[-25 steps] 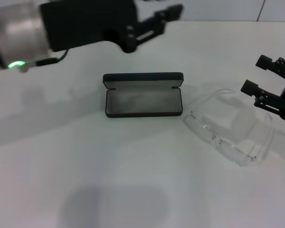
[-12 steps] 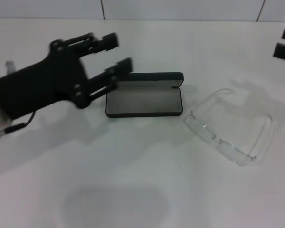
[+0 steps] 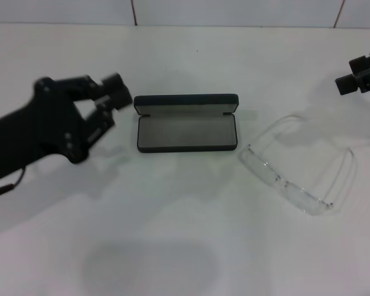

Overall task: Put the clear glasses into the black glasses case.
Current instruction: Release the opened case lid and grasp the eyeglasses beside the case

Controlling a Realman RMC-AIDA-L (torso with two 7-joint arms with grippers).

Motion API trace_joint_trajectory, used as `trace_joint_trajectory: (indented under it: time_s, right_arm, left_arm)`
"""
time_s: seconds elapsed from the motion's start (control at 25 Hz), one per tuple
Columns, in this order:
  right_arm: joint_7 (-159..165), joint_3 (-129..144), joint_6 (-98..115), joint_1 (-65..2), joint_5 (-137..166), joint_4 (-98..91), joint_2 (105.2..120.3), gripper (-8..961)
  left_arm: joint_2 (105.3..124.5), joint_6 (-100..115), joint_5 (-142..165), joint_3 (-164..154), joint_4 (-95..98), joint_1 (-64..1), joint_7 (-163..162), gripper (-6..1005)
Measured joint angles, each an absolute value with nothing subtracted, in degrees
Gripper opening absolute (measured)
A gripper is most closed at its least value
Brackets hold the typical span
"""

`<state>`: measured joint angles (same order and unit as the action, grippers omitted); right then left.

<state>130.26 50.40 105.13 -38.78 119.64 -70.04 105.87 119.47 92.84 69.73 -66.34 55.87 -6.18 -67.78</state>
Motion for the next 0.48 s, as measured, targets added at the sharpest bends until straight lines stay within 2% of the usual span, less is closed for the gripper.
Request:
trace_joint_trajectory:
  time_s: [0.28, 0.48]
  right_arm:
    - [138.6, 55.6, 110.4, -49.7, 133.5, -71.1, 107.09, 777]
    - [143.5, 61.4, 112.2, -55.6, 141.2, -71.3, 108.85, 774]
  left_arm:
    - [119.44, 92.9, 77.9, -66.1, 55.9, -7.5, -67.6, 163]
    - [119.48, 92.6, 78.7, -64.7, 55.6, -7.4, -67.6, 184]
